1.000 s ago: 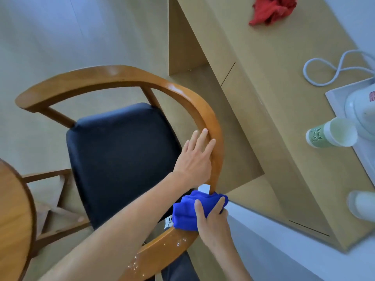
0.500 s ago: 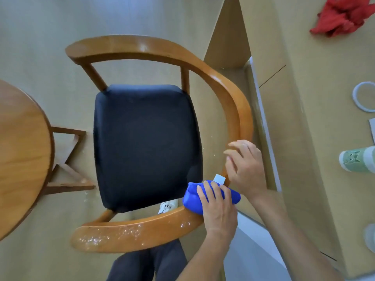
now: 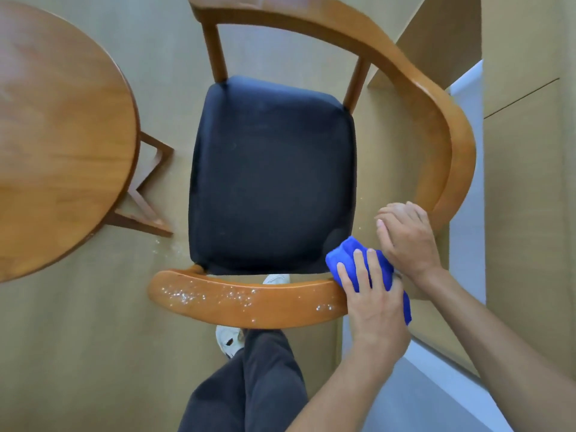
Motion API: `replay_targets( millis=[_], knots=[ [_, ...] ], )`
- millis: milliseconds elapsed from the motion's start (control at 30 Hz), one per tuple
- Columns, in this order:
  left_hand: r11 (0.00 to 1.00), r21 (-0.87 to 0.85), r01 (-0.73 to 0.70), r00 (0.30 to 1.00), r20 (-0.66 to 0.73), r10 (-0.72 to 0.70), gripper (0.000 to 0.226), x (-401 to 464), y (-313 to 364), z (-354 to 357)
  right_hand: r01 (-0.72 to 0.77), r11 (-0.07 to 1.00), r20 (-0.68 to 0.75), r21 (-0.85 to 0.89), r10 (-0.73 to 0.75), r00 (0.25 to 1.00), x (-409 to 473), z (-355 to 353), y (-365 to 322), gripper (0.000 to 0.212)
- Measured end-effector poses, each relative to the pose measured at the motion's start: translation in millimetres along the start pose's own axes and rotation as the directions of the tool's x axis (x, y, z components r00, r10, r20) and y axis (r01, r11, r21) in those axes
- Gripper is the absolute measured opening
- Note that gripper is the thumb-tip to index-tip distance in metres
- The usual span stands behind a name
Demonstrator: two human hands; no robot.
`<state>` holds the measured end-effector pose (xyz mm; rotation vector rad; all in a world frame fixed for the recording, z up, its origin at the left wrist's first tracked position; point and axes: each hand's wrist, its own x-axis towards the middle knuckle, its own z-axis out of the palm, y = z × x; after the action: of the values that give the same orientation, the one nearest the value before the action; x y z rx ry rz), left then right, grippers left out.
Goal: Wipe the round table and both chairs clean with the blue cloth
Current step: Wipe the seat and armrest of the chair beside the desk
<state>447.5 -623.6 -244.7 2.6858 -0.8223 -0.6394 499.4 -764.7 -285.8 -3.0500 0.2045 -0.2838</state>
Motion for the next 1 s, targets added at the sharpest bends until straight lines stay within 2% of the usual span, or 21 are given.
replay_targets(
  millis=[67, 133, 233, 333, 467, 567, 733, 900, 1000],
  knots=[
    [0.998, -0.066, 0.024, 0.995, -0.095, -0.03, 0.025, 0, -2, 4, -0.115, 0.973, 0.024, 0.201, 0.113, 0.993, -14, -3, -13, 0.032],
    [0.991, -0.13, 0.03, 0.986, -0.158, -0.051, 0.025, -2, -8, 8, -0.184, 0.945, 0.061, 0.272, 0.174, 0.983, -25, -1, -14, 0.037],
    [0.988, -0.153, 0.02, 0.978, -0.203, -0.051, 0.041, -4, -13, 10, -0.145, 0.978, 0.111, 0.149, 0.13, 0.985, -33, 9, -16, 0.038],
    [0.99, -0.137, -0.033, 0.966, -0.259, -0.003, 0.036, -3, -18, 15, -0.169, 0.983, 0.098, 0.066, 0.162, 0.982, -33, 13, -21, 0.04],
    [0.995, -0.084, -0.053, 0.97, -0.242, 0.031, 0.03, -6, -26, 15, -0.126, 0.992, 0.098, 0.022, 0.123, 0.988, -36, 12, -20, 0.039],
    [0.992, -0.074, -0.106, 0.967, -0.238, 0.086, 0.035, -21, -43, 10, -0.095, 0.995, 0.072, -0.017, 0.096, 0.993, -40, 14, -18, 0.035],
    [0.991, -0.084, -0.102, 0.974, -0.211, 0.082, 0.065, -52, -107, -12, -0.05, 0.998, 0.087, -0.03, 0.053, 0.995, -40, 13, -19, 0.03],
    [0.989, -0.097, -0.113, 0.956, -0.283, 0.082, 0.061, -73, -219, -50, -0.052, 0.998, 0.107, -0.017, 0.054, 0.993, -38, 10, -23, 0.036],
    [0.993, -0.107, -0.052, 0.949, -0.314, 0.016, 0.054, -71, -279, -74, -0.095, 0.995, 0.117, 0.0, 0.094, 0.989, -34, 5, -32, 0.04]
  ],
)
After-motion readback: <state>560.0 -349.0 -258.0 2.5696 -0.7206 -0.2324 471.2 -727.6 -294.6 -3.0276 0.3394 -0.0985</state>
